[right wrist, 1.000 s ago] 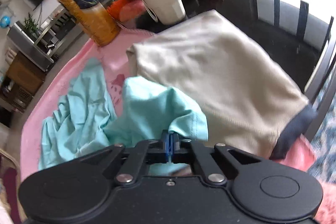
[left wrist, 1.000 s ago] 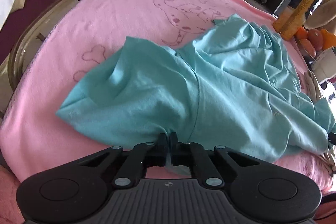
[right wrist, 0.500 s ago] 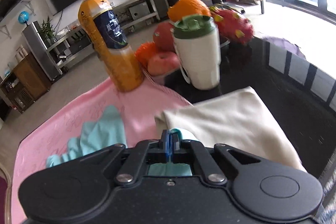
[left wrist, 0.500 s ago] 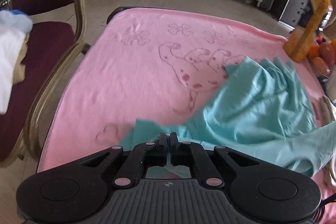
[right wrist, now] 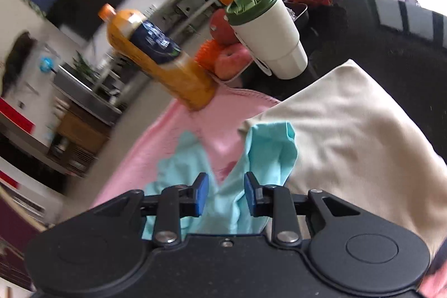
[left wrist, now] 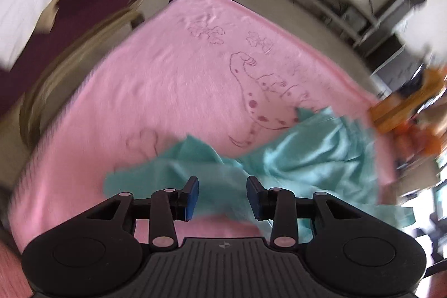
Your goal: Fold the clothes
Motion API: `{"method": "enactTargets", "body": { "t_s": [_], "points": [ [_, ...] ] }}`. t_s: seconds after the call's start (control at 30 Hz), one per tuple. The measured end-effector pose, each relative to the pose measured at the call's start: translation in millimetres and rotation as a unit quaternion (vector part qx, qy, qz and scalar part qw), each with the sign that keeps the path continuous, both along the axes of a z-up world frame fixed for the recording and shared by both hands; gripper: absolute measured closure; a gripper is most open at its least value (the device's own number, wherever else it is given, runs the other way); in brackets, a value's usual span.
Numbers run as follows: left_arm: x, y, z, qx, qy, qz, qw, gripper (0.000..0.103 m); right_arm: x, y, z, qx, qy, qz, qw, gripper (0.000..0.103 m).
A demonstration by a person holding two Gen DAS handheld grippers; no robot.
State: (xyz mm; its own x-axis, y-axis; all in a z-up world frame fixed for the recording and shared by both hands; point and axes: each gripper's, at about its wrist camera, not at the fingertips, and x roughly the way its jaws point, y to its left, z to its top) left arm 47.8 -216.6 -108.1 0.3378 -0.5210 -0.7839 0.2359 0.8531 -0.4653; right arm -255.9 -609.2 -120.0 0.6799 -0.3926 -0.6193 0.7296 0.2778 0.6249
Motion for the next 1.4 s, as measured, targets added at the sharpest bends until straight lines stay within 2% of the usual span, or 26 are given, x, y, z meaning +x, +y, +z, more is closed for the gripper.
{"method": "enactTargets", "body": {
  "t_s": [0.07, 0.27, 0.37, 0.5, 0.67, 0.77, 0.83, 1.03, 1.13, 1.17, 1.23, 1.3, 1.33, 1.37, 1.4],
  "points": [
    [-9.3, 2.6, -3.7, -0.034, 0.032, 0.006, 0.9989, 0.066, -5.6, 7.1, -2.3, 0.007, -0.006, 0.002, 1.000, 0.075],
    [-10.4, -17.6, -25.5, -0.080, 0.077, 0.027, 0.9935, 0.068, -3.1, 9.9, -20.5, 0.051, -0.010, 0.027, 0.998, 0.075],
    [-7.4, -20.1, -26.8, -0.094, 0.075, 0.044, 0.9918, 0.069, 1.5, 10.5, -24.8, 0.051, 0.004, 0.032, 0.998, 0.075],
    [-3.1, -21.7, -25.1, -0.101, 0.072, 0.058, 0.9905, 0.079, 6.2, 8.3, -31.2, 0.067, 0.001, 0.042, 0.997, 0.074],
    [0.5, -26.5, -31.3, -0.086, 0.076, 0.052, 0.9920, 0.079, 7.1, 7.7, -33.0, 0.070, 0.003, 0.043, 0.997, 0.070],
    [1.7, -27.1, -36.6, -0.091, 0.082, 0.055, 0.9910, 0.081, 4.8, 6.2, -34.5, 0.074, 0.003, 0.040, 0.996, 0.070],
    [1.9, -27.1, -37.5, -0.095, 0.079, 0.054, 0.9908, 0.102, 3.1, 5.0, -36.0, 0.078, 0.002, 0.038, 0.996, 0.070],
    [-11.2, -26.7, -9.2, -0.091, 0.026, 0.027, 0.9951, 0.102, -5.8, -0.8, -44.5, 0.113, -0.021, 0.037, 0.993, 0.064],
    [-11.3, -20.7, -2.4, -0.098, 0.025, 0.029, 0.9944, 0.102, -11.7, -0.1, -41.8, 0.097, -0.010, 0.003, 0.995, 0.070],
    [-10.0, -18.2, -0.8, -0.101, 0.025, 0.032, 0.9940, 0.102, -13.8, 0.3, -40.3, 0.089, -0.004, -0.010, 0.996, 0.077],
    [-5.2, -17.1, -0.3, -0.095, 0.023, 0.038, 0.9945, 0.102, -14.6, -2.4, -39.6, 0.080, 0.003, -0.023, 0.997, 0.077],
    [0.0, -18.4, -1.8, -0.085, 0.022, 0.040, 0.9953, 0.102, -7.3, -9.0, -43.0, 0.084, 0.012, -0.014, 0.996, 0.077],
    [2.9, -20.6, -3.8, -0.079, 0.023, 0.038, 0.9959, 0.102, -0.3, -13.0, -45.5, 0.086, 0.022, -0.001, 0.996, 0.073],
    [5.8, -22.7, -5.8, -0.072, 0.024, 0.035, 0.9965, 0.102, 7.8, -16.8, -47.4, 0.085, 0.031, 0.017, 0.996, 0.065],
    [8.4, -24.0, -7.9, -0.066, 0.026, 0.034, 0.9969, 0.102, 16.4, -19.3, -48.0, 0.080, 0.045, 0.032, 0.995, 0.065]
  ]
}}
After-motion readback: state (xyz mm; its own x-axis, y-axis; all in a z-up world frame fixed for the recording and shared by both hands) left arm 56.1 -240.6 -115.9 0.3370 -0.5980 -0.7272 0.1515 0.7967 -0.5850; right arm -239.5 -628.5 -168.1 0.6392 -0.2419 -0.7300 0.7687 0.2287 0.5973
